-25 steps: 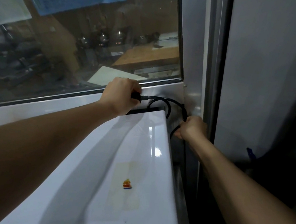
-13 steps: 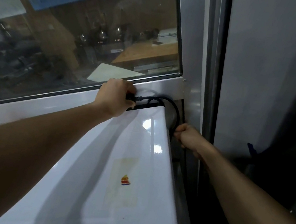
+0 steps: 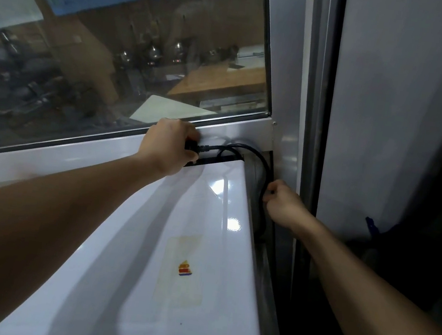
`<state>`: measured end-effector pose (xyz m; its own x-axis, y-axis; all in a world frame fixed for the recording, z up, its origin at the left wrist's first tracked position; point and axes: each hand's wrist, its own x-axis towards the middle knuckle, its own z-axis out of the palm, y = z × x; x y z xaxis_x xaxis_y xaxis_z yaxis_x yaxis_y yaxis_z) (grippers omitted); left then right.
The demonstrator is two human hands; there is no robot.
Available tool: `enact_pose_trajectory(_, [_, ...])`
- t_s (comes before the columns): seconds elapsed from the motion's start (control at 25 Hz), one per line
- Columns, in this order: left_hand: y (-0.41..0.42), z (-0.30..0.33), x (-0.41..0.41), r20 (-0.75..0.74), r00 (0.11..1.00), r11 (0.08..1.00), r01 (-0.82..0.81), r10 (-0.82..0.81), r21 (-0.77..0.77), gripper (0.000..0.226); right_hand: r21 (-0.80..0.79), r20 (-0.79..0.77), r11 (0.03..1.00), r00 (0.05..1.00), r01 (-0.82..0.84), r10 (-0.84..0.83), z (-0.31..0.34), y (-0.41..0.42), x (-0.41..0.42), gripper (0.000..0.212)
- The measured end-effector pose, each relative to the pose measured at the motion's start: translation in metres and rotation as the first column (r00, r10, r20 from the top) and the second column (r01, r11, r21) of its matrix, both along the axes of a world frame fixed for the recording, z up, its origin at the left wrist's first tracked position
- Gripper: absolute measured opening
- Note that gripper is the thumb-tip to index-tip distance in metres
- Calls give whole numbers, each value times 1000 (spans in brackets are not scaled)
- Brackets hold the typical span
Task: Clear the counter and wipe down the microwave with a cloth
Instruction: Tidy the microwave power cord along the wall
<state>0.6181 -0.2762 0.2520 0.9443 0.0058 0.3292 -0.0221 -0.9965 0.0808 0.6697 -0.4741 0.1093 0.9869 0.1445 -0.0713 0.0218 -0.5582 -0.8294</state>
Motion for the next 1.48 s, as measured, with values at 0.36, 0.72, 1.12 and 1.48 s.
enact_pose_trajectory(0.36, [3,-4,-1,13,1000,999,-25,25,-41,22,-29,-118,992,986,-123,119,-3,-15,0,51])
enact_pose_trajectory(0.72, [6,-6,0,36,999,999,-13,15,-39,21,-75,-38,996,998,-55,52,12,-23,-9,63])
enact_pose_trajectory(1.12, [11,-17,-1,88,996,999,-5,9,-47,21,8,3,1000,1000,-24,24,31,-30,-20,68])
enact_pose_trajectory(1.48, [15,-18,-6,73,995,995,-78,74,60,9,25,-9,999,1000,-27,27,30,-29,-23,73])
